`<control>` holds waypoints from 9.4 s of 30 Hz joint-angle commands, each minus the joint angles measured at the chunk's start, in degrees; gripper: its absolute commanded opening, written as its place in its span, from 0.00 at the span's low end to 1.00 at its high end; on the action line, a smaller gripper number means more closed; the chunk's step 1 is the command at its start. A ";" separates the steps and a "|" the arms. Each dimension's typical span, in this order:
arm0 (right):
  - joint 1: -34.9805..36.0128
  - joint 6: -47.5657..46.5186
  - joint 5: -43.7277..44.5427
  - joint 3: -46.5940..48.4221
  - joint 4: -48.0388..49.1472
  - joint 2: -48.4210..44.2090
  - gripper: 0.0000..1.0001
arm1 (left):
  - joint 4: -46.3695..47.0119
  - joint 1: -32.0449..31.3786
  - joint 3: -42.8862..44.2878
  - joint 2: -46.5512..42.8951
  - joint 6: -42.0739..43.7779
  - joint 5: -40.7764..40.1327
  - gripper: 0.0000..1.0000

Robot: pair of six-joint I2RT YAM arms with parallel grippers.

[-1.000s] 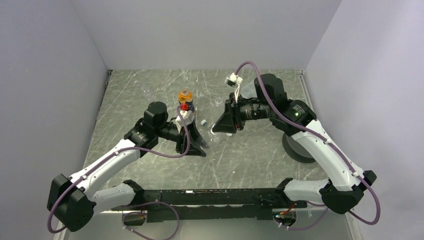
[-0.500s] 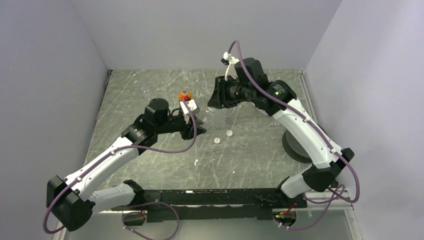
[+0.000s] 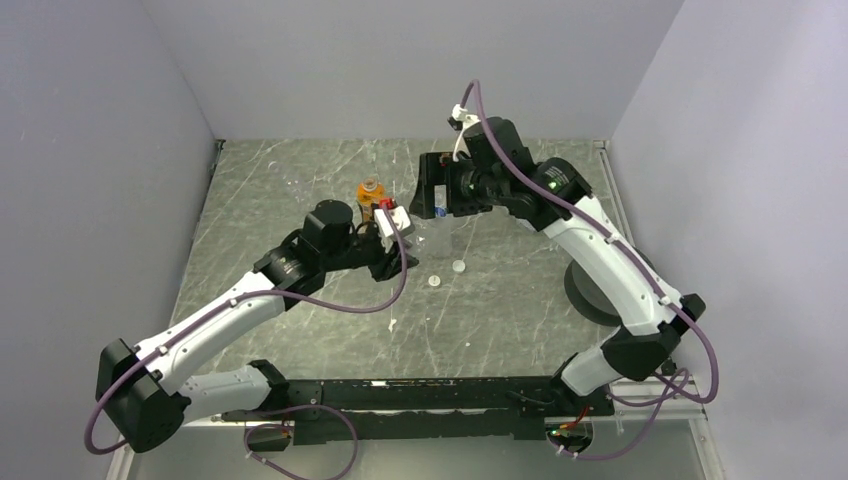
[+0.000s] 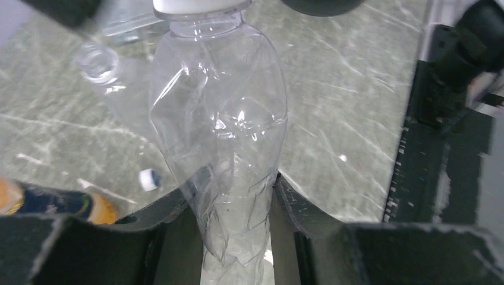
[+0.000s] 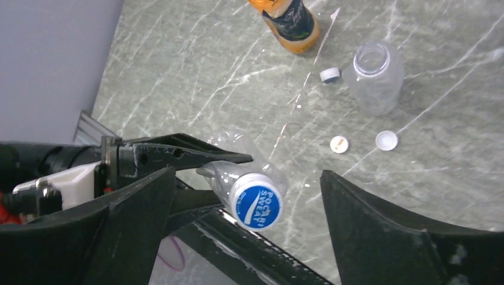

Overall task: Screw on the bottle caps
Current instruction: Screw the bottle cap onto the plastic bottle, then place the plastic bottle at the center of the board.

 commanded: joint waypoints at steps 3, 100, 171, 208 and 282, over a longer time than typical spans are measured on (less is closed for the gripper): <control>-1.39 -7.46 -6.16 -0.89 3.13 -10.27 1.00 | -2.63 3.88 -1.27 -3.73 -0.49 23.68 0.00; -0.77 -10.59 -10.41 -5.05 5.54 -13.24 0.99 | -9.98 7.99 -0.94 -7.05 1.84 35.81 0.00; -0.76 -6.12 -9.23 -3.31 5.65 -9.86 1.00 | -8.12 2.81 -1.87 -8.45 2.09 20.20 0.00; 5.66 -11.79 -21.12 -9.98 5.90 -12.03 0.00 | -6.51 9.52 -1.05 -6.41 -2.87 30.66 0.00; -25.62 -11.91 15.85 -17.50 -2.17 -9.04 0.13 | -5.67 5.86 3.28 -6.48 -13.82 -0.71 0.99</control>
